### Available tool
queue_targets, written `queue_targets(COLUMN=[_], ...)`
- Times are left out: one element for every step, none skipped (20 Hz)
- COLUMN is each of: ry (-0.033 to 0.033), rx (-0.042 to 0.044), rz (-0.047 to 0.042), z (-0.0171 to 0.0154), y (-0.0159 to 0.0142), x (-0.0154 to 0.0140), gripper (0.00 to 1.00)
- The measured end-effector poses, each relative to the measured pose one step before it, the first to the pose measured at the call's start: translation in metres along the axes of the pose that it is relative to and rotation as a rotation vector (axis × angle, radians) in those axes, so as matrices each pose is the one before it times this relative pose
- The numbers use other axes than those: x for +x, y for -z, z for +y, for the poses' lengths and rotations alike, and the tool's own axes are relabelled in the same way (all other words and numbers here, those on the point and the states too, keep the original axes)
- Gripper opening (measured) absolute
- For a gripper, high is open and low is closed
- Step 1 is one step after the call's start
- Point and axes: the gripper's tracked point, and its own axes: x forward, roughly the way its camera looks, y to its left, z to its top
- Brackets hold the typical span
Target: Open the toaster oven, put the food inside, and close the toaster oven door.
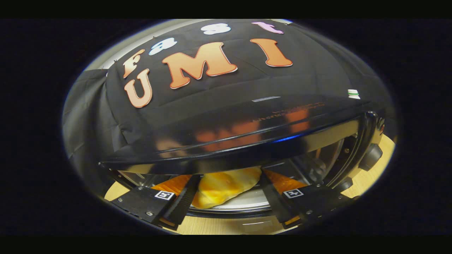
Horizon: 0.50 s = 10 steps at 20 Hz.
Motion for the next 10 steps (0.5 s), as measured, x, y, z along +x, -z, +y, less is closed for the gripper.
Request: queue_targets(ry=[0.02,0.02265,0.01685,0.00472,0.00313,-0.00807,-0.00574,-0.00498,-0.00827,-0.01344], rx=[-0.01068,-0.01736,-0.01523,-0.01065,-0.00838,-0.01303,-0.01067,-0.01005,-0.006,-0.00398], rz=[0.0006,-0.00457,0.00018,0.00013,0.01,0.00799,0.00042,-0.00039,0.00142,0.00166], z=[-0.00203,-0.00371,-0.00114,-0.00153,-0.00062,0.00096,0.00154,0.00083,0.00114,0.00162], y=[-0.00075,-0.00237,-0.00161,-0.00254,0.00005,0.00132,-0.00076,-0.00007,0.00134,0.00327], x=[-0.0031,-0.00259,-0.00287,-0.00559,-0.00713,-0.00978,-0.00962,-0.01041,-0.01265,-0.01344], gripper=[0.98,0.98,0.98,0.99,0.99,0.99,0.99,0.99,0.99,0.99])
